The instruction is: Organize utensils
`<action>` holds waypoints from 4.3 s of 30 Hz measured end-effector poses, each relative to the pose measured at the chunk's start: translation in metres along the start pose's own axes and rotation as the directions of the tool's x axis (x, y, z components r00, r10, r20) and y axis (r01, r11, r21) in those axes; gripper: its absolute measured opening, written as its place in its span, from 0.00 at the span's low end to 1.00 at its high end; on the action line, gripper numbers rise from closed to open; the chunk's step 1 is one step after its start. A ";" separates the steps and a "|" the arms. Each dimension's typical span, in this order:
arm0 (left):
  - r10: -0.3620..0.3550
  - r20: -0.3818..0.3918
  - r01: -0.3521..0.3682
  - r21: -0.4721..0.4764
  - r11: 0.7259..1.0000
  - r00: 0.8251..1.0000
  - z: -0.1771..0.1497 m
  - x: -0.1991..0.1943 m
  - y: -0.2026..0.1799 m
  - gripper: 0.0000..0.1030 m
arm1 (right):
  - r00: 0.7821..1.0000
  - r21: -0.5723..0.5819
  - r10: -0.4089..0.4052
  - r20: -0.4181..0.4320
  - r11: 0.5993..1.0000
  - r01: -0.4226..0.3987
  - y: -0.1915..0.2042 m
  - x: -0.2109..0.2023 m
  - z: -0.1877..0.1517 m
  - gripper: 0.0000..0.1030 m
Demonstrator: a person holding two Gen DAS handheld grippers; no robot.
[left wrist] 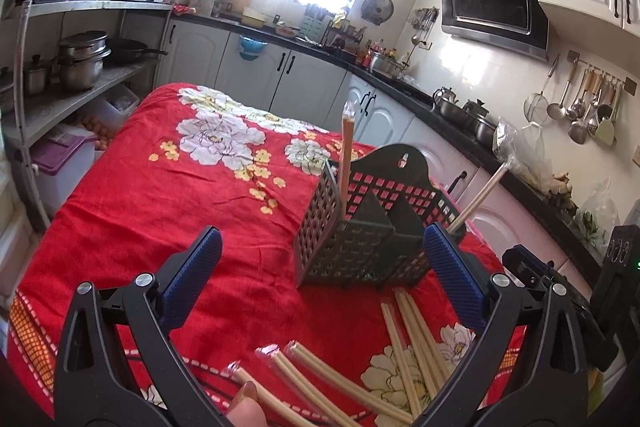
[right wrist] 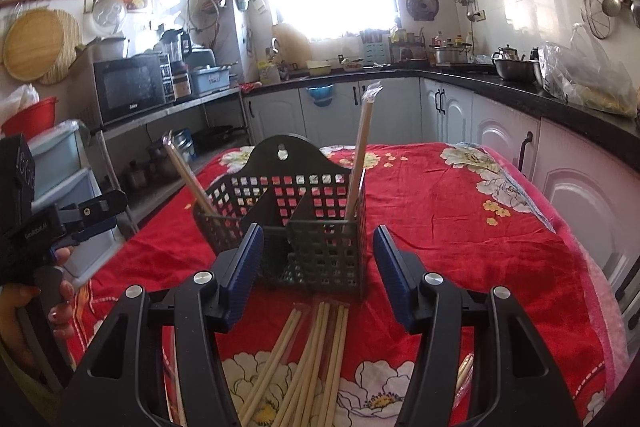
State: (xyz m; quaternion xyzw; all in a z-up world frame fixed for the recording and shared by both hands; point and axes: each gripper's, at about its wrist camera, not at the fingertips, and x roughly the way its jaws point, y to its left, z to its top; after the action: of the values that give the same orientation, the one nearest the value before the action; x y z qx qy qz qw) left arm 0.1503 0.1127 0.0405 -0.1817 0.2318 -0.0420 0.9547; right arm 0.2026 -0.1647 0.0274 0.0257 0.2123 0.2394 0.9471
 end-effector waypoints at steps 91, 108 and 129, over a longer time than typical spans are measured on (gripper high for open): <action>0.063 -0.358 -0.127 -0.157 0.979 0.931 -0.085 0.044 0.064 0.15 | 0.923 -0.035 -0.007 -0.384 0.999 -0.007 -0.007 0.121 -0.037 0.10; -0.028 -0.248 -0.025 -0.206 0.978 0.968 -0.061 0.008 0.060 0.03 | 0.960 0.223 0.149 -0.236 0.970 -0.096 -0.043 0.042 -0.018 0.08; -0.213 -0.148 0.196 -0.121 0.973 0.966 -0.019 -0.011 -0.022 0.02 | 0.984 0.265 0.173 -0.031 0.951 -0.158 -0.051 -0.044 0.002 0.07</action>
State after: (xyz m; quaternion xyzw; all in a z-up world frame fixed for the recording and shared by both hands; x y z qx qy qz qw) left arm 0.1322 0.0878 0.0374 -0.2506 0.2895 -0.1424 0.9128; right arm 0.1911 -0.2304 0.0386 0.1615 0.2647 0.2885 0.9059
